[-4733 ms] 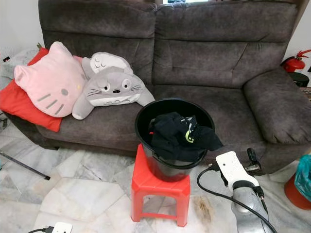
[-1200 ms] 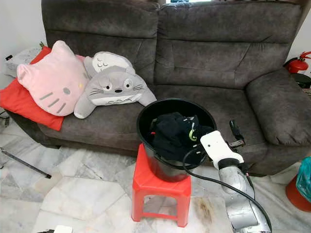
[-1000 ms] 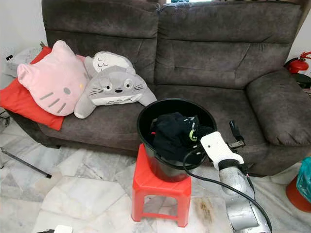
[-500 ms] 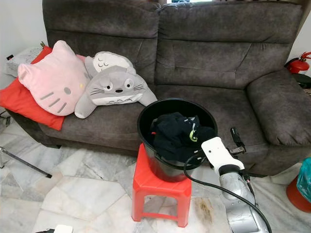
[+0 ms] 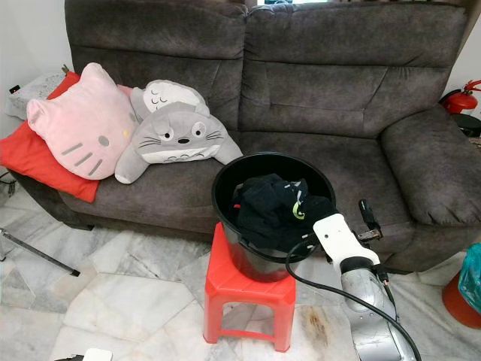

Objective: Hang hanger

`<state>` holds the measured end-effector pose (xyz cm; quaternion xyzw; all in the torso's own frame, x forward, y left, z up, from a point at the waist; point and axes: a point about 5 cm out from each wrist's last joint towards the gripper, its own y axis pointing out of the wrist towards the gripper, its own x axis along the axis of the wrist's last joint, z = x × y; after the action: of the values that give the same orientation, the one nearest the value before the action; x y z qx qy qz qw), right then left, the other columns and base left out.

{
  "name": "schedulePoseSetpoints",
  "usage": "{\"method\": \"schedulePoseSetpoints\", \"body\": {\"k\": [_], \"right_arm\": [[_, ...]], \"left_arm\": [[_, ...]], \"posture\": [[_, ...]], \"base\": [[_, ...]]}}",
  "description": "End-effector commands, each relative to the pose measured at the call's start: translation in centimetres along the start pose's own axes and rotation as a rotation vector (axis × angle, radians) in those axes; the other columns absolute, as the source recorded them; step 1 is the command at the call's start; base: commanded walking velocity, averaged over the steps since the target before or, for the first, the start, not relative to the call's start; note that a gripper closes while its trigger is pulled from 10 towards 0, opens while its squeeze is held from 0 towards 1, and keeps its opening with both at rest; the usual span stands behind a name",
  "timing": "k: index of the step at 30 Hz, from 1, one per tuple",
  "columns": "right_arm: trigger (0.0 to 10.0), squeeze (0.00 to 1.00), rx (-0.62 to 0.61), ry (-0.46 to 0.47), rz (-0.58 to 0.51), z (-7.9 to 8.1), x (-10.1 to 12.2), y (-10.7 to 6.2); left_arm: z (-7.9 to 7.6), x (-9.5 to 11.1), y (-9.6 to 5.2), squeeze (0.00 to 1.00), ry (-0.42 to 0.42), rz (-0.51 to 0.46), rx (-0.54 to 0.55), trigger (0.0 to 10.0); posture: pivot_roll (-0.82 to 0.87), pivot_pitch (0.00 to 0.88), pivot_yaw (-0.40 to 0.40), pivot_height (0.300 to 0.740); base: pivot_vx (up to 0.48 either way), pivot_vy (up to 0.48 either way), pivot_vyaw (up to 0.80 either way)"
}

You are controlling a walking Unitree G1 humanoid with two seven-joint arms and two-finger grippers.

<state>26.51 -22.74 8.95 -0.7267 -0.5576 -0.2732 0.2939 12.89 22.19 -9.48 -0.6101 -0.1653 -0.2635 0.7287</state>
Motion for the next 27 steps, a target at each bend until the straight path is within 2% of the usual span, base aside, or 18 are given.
{"method": "schedulePoseSetpoints", "body": {"k": [1, 19, 21, 27], "right_arm": [[10.0, 0.0, -0.007, 0.003, 0.018, -0.2, -0.3, -0.1], [10.0, 0.0, -0.013, 0.004, 0.02, -0.2, -0.4, -0.2], [10.0, 0.0, -0.169, 0.176, 0.0, -1.4, -0.2, -2.6], [10.0, 0.0, -0.186, 0.198, -0.005, -1.5, -0.1, -3.0]], "left_arm": [[0.4, -0.7, -0.2, 0.0, 0.014, 0.034, -0.002, 10.0], [0.4, -0.7, -0.2, 0.0, 0.015, 0.034, -0.002, 10.0], [-0.1, -0.7, -0.2, 0.0, 0.013, 0.035, -0.021, 10.0], [-0.1, -0.7, -0.2, 0.0, 0.014, 0.035, -0.027, 10.0]], "posture": [[-0.17, 0.0, 0.018, 0.74], [-0.17, 0.0, 0.018, 0.74], [-0.18, 0.0, 0.015, 0.74], [-0.18, 0.0, 0.016, 0.74]], "base": [[0.0, 0.0, 0.0], [0.0, 0.0, 0.0], [0.0, 0.0, 0.0], [0.0, 0.0, 0.0]]}}
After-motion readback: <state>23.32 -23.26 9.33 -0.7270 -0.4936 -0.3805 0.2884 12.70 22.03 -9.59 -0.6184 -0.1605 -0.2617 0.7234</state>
